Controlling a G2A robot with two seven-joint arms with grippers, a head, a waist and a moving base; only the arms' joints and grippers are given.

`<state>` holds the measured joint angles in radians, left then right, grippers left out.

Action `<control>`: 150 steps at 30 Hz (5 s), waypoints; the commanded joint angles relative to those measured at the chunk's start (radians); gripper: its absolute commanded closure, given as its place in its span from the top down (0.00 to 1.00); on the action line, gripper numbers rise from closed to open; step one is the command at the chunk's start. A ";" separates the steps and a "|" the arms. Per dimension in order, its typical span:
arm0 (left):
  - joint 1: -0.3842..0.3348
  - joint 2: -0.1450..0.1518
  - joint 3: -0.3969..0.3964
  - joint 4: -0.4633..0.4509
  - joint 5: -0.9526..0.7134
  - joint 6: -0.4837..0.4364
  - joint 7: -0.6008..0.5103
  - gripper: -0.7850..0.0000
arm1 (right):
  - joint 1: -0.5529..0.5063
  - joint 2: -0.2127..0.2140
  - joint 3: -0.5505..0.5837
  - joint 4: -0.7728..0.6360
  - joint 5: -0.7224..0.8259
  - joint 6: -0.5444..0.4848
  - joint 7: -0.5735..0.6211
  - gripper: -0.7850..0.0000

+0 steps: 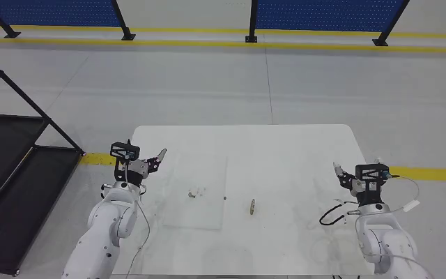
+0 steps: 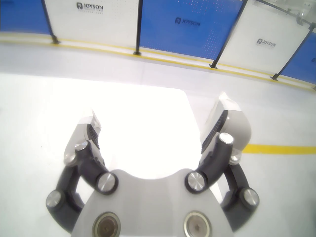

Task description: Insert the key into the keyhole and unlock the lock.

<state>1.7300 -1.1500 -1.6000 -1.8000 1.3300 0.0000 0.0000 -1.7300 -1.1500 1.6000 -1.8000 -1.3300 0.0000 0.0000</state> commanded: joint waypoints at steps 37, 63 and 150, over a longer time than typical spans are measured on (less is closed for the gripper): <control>-0.128 0.007 0.107 -0.322 -0.414 0.040 -1.371 1.00 | 0.000 0.000 0.000 0.000 0.000 0.000 0.000 1.00; -0.252 0.012 0.185 -0.083 -0.510 0.151 -1.369 0.85 | 0.000 0.000 0.000 0.000 0.000 0.000 0.000 1.00; -0.113 0.042 0.100 -0.223 -0.844 -0.020 -1.013 0.00 | 0.000 0.000 0.000 0.000 0.000 0.000 0.000 1.00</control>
<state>1.6036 -1.1090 -1.4826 -2.0294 0.5281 0.0123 -1.0208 -1.7300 -1.1500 1.6000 -1.8000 -1.3300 0.0000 0.0000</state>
